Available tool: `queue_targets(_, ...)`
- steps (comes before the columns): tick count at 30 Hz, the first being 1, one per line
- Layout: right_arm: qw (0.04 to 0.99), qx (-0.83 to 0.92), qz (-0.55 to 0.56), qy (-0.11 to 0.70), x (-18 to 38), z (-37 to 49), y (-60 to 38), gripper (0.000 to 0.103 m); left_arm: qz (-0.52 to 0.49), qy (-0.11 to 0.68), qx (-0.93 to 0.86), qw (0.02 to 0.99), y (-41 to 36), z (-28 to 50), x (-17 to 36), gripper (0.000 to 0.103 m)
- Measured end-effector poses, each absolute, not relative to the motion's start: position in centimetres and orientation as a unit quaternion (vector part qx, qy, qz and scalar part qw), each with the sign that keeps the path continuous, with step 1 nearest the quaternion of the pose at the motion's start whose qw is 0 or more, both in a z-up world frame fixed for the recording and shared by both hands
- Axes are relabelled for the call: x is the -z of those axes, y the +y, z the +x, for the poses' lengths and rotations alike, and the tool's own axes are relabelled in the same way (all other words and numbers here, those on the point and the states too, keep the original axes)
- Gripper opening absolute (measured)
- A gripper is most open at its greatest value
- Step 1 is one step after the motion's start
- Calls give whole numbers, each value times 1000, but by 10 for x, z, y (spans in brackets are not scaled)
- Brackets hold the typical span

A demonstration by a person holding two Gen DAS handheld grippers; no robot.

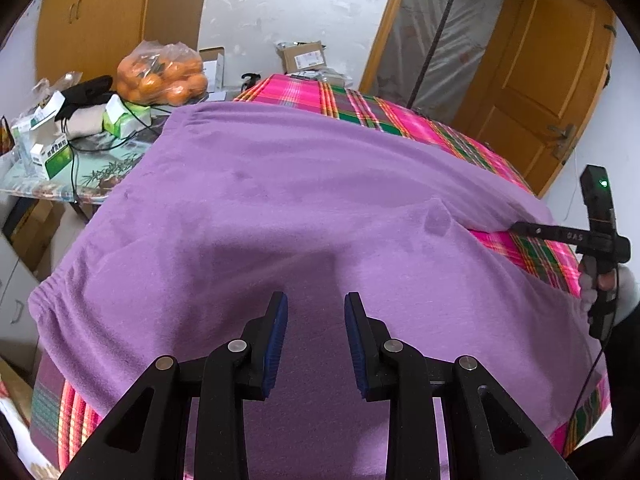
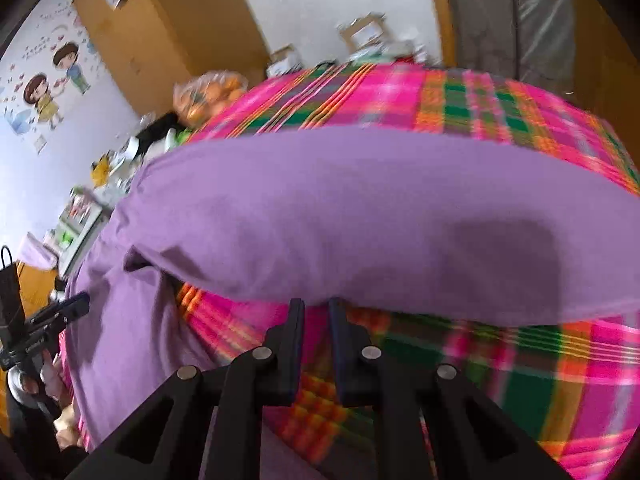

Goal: Fold clothes

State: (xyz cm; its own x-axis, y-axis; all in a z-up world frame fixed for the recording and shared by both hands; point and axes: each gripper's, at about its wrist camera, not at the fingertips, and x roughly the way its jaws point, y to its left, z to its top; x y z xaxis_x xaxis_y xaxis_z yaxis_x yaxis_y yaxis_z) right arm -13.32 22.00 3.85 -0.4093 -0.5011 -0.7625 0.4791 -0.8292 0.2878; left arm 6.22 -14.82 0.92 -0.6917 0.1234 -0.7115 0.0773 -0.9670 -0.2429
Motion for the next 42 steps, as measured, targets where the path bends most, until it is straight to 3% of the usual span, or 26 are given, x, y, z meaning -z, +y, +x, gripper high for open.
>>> queue_targets(6,242,868,433,-28,-45,-152,246,22,-391,-120,-912,28,-137,59,-13,31)
queue_targets(21,248,861,434,90,-28,-137,219,21,-392,-119,-912,35,-132,54,-12,31)
queue_targets(26,264,842,461,100,-31,-127,220,27,-386,-117,-914,32,-135,55,-18,31)
queue_targets(29,255,845,465,74,-38,-119,242,26,-381,-119,-917,25,-141,57,-23,31)
queue_targets(34,206,876,434,-47,-65,-96,313,26,-381,-126,-916,14,-149,60,-21,31)
queue_targets(38,172,895,404,-81,-75,-60,357,23,-386,-128,-913,13,-152,61,-17,31)
queue_targets(42,202,883,415,-91,-61,-22,357,23,-396,-123,-909,24,-143,59,-12,31)
